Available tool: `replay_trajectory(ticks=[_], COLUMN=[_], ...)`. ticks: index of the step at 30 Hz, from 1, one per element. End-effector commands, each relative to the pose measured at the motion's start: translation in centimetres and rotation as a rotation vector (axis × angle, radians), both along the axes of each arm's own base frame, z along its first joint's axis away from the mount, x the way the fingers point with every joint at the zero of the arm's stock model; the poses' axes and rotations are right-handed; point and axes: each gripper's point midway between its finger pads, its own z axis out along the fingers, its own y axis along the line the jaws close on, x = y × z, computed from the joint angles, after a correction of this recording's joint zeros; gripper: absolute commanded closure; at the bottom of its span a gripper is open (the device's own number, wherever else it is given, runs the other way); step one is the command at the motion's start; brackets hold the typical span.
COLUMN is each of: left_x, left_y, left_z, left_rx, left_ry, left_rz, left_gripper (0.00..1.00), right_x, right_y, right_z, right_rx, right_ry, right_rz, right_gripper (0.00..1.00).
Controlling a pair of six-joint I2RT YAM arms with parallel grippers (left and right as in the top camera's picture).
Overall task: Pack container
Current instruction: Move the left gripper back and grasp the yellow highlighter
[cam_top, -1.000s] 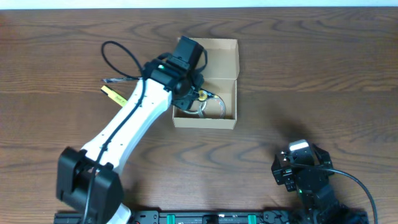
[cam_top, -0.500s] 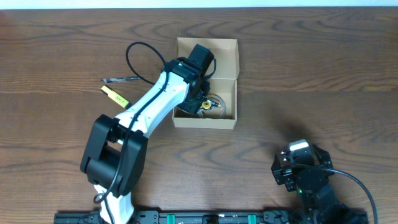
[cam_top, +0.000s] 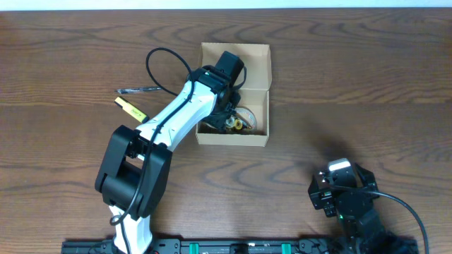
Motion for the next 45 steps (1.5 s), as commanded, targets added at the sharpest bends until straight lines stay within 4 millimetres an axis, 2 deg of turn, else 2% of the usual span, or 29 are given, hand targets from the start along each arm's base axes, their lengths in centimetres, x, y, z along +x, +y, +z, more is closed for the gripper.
replay_trajectory(ticks=[1,2,4,7,9,10,12,14,16,17,20,24,28,32,43,45], left_x=[1.9,2.4,3.5,5.3,5.8,5.7,4.9,3.2,1.4,0.8,0.3,0.5,0.9,1.9,1.6,1.4], left_y=[-0.7,-1.0,-0.7,2.2,5.7,8.1,12.2,17.2,22.1,23.7,26.9,29.1,29.8,29.4,28.7,28.7], left_z=[2.3,3.3,6.9,12.8,15.4,16.4,17.3,17.5,16.5,15.8,13.5,9.9,5.8,2.2,-3.4,-4.1], left_rx=[-0.032,-0.046,-0.057,-0.022,0.035,0.074,0.147,0.232,0.292,0.31,0.313,0.297,0.279,0.235,0.191,0.188], left_ry=[-0.093,-0.123,-0.217,-0.387,-0.456,-0.466,-0.455,-0.395,-0.289,-0.241,-0.132,-0.019,0.085,0.135,0.255,0.275], left_rz=[-0.002,-0.004,0.002,0.014,0.056,0.102,0.179,0.272,0.345,0.355,0.343,0.327,0.289,0.206,0.138,0.135], left_gripper=[0.39,0.38,0.38,0.33,0.22,0.21,0.2,0.17,0.13,0.13,0.13,0.13,0.1,0.1,0.1,0.16], right_x=[0.1,0.1,0.1,0.1,0.1,0.1,0.1,0.1,0.1,0.1,0.1,0.1,0.1,0.1,0.1,0.1], right_y=[-0.3,-0.3,-0.3,-0.3,-0.3,-0.3,-0.3,-0.3,-0.3,-0.3,-0.3,-0.3,-0.3,-0.3,-0.3,-0.3], right_z=[0.1,0.1,0.1,0.1,0.1,0.1,0.1,0.1,0.1,0.1,0.1,0.1,0.1,0.1,0.1,0.1], right_rx=[-0.011,-0.011,-0.011,-0.011,-0.011,-0.011,-0.011,-0.011,-0.012,-0.011,-0.011,-0.011,-0.011,-0.011,-0.011,-0.011], right_ry=[-0.008,-0.008,-0.008,-0.008,-0.008,-0.008,-0.008,-0.008,-0.008,-0.008,-0.008,-0.008,-0.008,-0.008,-0.008,-0.008], right_rz=[-0.007,-0.007,-0.008,-0.008,-0.008,-0.007,-0.008,-0.007,-0.007,-0.007,-0.007,-0.007,-0.007,-0.007,-0.008,-0.008], right_gripper=[0.01,0.01,0.01,0.01,0.01,0.01,0.01,0.01,0.01,0.01,0.01,0.01,0.01,0.01,0.01,0.01])
